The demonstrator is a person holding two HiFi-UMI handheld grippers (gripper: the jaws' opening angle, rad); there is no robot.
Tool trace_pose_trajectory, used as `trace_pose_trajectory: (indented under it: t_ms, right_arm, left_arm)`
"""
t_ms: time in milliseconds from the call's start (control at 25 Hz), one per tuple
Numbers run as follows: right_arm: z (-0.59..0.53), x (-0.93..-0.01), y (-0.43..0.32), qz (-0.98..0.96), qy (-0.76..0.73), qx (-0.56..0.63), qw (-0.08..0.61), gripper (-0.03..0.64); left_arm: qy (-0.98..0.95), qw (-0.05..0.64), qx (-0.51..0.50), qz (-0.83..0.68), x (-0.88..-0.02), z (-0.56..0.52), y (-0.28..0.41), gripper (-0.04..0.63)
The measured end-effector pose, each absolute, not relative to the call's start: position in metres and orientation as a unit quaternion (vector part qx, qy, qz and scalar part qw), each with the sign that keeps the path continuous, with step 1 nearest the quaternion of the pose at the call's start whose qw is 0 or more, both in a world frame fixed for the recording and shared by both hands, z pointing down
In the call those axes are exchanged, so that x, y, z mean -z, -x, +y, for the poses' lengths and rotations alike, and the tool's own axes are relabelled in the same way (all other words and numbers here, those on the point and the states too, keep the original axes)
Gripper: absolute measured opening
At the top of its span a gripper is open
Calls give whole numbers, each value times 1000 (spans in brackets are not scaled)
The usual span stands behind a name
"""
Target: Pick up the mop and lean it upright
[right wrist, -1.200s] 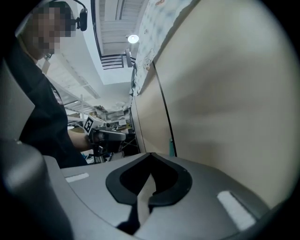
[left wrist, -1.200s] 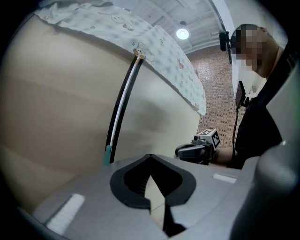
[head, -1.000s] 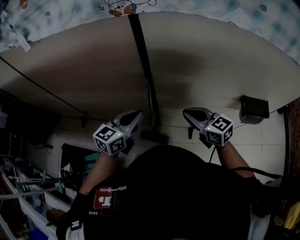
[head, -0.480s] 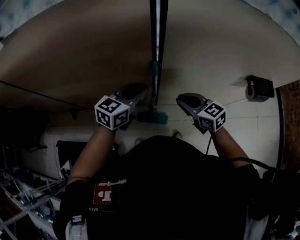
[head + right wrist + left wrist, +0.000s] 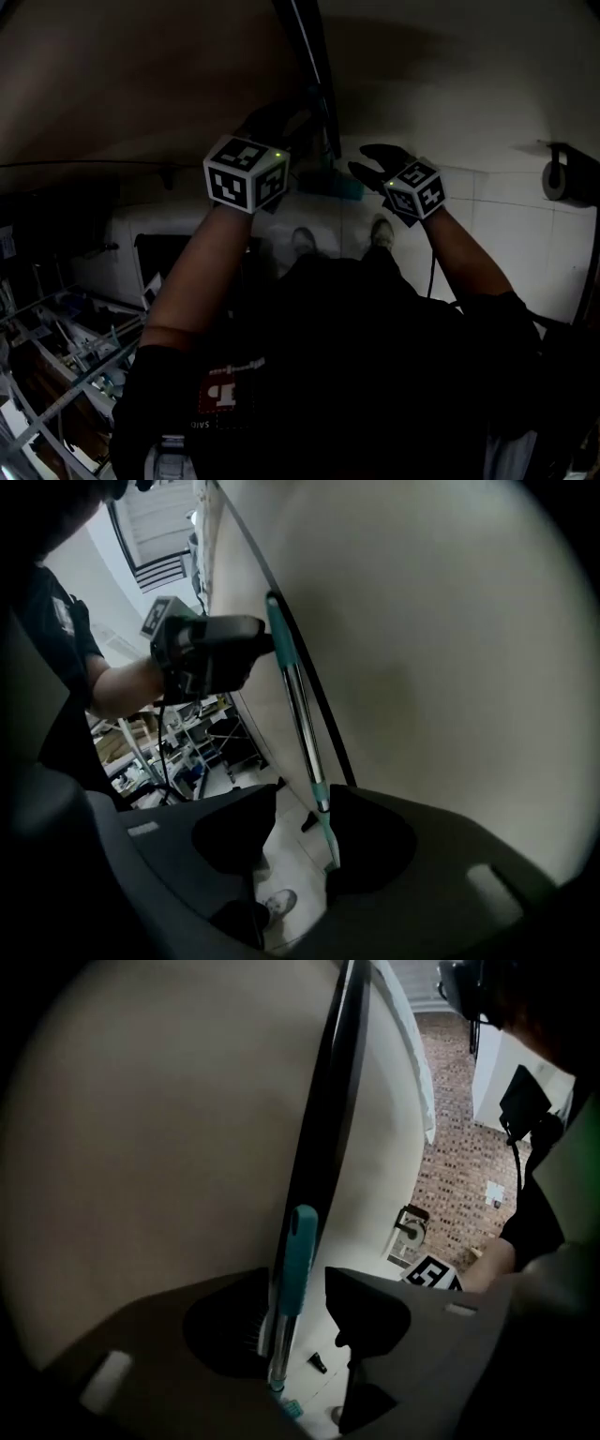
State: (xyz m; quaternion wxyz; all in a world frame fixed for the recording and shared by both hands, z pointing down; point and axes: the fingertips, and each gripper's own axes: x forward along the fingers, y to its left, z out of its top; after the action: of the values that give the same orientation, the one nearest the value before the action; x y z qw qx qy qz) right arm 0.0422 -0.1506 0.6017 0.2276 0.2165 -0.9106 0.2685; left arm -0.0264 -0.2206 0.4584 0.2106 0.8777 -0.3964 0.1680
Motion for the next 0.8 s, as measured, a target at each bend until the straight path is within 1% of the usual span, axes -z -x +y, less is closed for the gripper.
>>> trace_pose_trajectory:
  t_ms: [80,240,320,400,480,560,680,800]
  right_arm:
    - [-152,-630,-30,-906,-208,-277,245,209]
    - [-155,-663,-7,-902,-194,-273,273,259]
    - [-155,-676,2,-901,-190,-269,284,271]
    - [-156,-692,9,-900,-185,-259,297,276]
    - [-155,-708,15,-898,-180,-255,309,276]
    - [-152,-723,22,-896,-176,-256,318,276]
    - [-150,-742,32,-894,-174,-251,328,275]
    - [-147,-755,44,-890,-179,-255,332,255]
  left_arm:
    - [-871,210,-178,-407,-469,-227,24,182]
    - [-872,194,-188,-409,-479,-227,15,175]
    - [-872,193,-188,-408,-483,-225,11,178]
    - [-869,195,-184,-416,-486,-227,11,176]
    - [-865,201,-179,-423,-488,-228,14,161]
    - [-864,198,-175,-429,-489,-230,18,116]
    - [-867,186,-169,-431,-486,-232,17,114]
    - [-869,187,-163,-427,-483,-230,20,114]
